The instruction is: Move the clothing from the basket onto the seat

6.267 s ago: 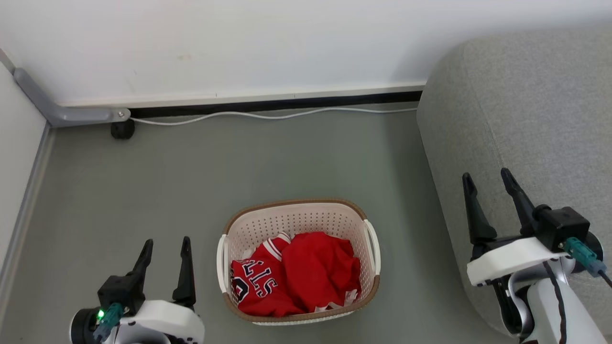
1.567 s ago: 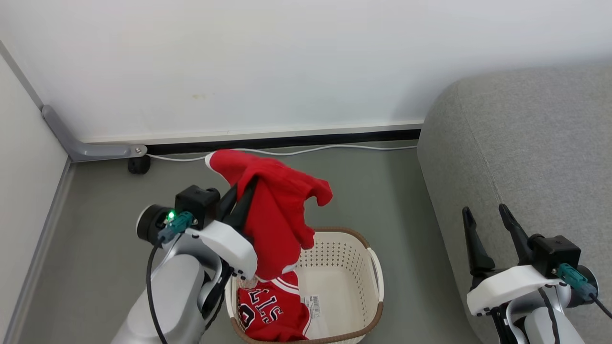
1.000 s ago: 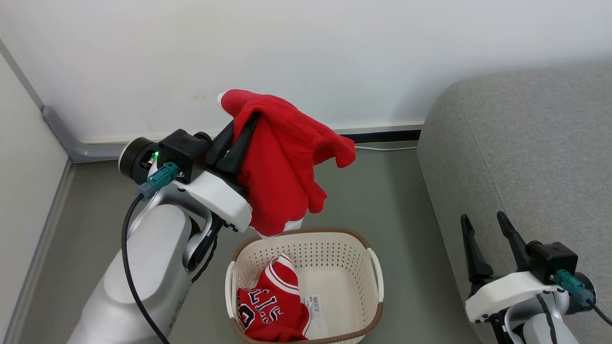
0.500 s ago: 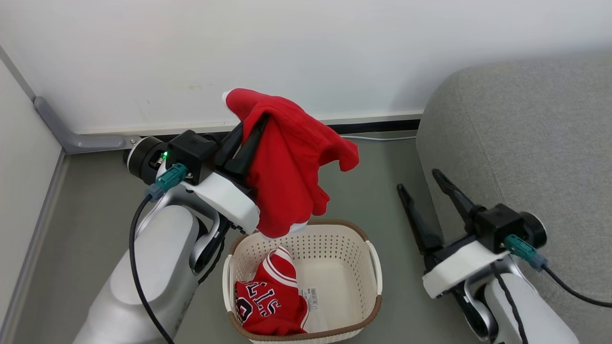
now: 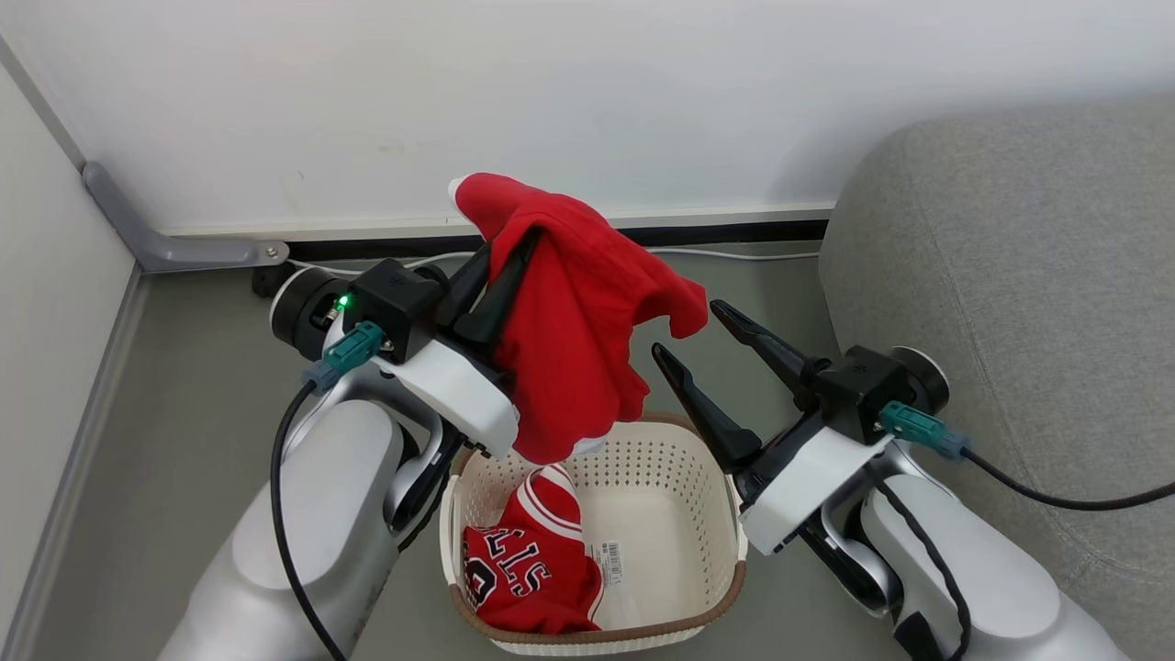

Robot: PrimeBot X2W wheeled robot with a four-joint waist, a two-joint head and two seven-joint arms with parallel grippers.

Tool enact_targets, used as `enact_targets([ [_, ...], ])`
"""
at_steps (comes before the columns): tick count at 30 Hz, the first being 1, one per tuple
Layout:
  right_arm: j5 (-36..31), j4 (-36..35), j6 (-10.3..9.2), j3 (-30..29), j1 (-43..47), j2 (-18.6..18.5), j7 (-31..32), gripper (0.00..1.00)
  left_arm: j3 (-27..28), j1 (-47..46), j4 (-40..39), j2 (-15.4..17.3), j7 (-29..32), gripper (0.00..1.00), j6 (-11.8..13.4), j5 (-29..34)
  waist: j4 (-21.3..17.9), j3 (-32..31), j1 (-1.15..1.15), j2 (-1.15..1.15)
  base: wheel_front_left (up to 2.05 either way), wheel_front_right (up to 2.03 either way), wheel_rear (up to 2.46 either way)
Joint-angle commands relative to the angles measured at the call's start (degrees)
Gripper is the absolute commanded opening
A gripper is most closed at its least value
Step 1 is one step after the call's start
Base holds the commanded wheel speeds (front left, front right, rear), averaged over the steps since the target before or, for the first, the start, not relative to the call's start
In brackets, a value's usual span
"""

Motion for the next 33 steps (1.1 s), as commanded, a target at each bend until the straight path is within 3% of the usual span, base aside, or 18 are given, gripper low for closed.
enact_targets([
  [1, 0.9, -0.1, 0.24, 0.4, -1.7, 1.1, -0.3, 1.0, 1.6, -3.1, -1.5, 0.9, -0.5, 0.0, 0.4, -0.3, 0.3, 0.2, 0.0, 0.0, 0.0, 0.0, 0.0],
  [19, 6.8, 13.4, 0.24, 6.7, -9.4, 6.8, -0.3, 1.0, -2.0, -4.6, -2.0, -1.3, -1.1, 0.0, 0.2, -0.4, 4.3, 1.9, 0.0, 0.0, 0.0, 0.0, 0.0],
  [20, 7.1, 13.7, 0.24, 6.8, -9.8, 7.1, -0.3, 0.95, -2.1, -4.6, -1.9, -1.3, -1.2, 0.0, 0.2, -0.4, 4.4, 1.9, 0.0, 0.0, 0.0, 0.0, 0.0],
  [22, 7.6, 14.0, 0.24, 6.7, -10.2, 7.5, -0.3, 0.23, -2.4, -4.5, -1.7, -1.5, -1.3, 0.0, 0.1, -0.6, 4.7, 2.0, 0.0, 0.0, 0.0, 0.0, 0.0],
  [23, 7.7, 14.1, 0.24, 6.8, -10.4, 7.6, -0.3, 0.0, -2.5, -4.4, -1.6, -1.5, -1.3, 0.0, 0.1, -0.7, 4.7, 2.1, 0.0, 0.0, 0.0, 0.0, 0.0],
  [30, 7.4, 13.2, 0.24, 5.8, -10.0, 7.6, -0.3, 0.0, -2.8, -4.2, -1.0, -1.6, -1.9, 0.01, 0.4, -0.7, 4.4, 2.4, 0.0, 0.0, 0.0, 0.0, 0.0],
  [32, 6.9, 12.8, 0.24, 5.4, -9.5, 7.4, -0.3, 0.0, -2.6, -3.9, -0.7, -1.6, -2.1, 0.55, 0.4, -1.0, 4.0, 2.5, 0.0, 0.0, 0.0, 0.0, 0.0],
  [33, 6.7, 12.5, 0.24, 5.2, -9.4, 7.3, -0.3, 0.0, -2.6, -3.7, -0.7, -1.6, -2.1, 0.9, 0.4, -1.0, 3.7, 2.5, 0.0, 0.0, 0.0, 0.0, 0.0],
])
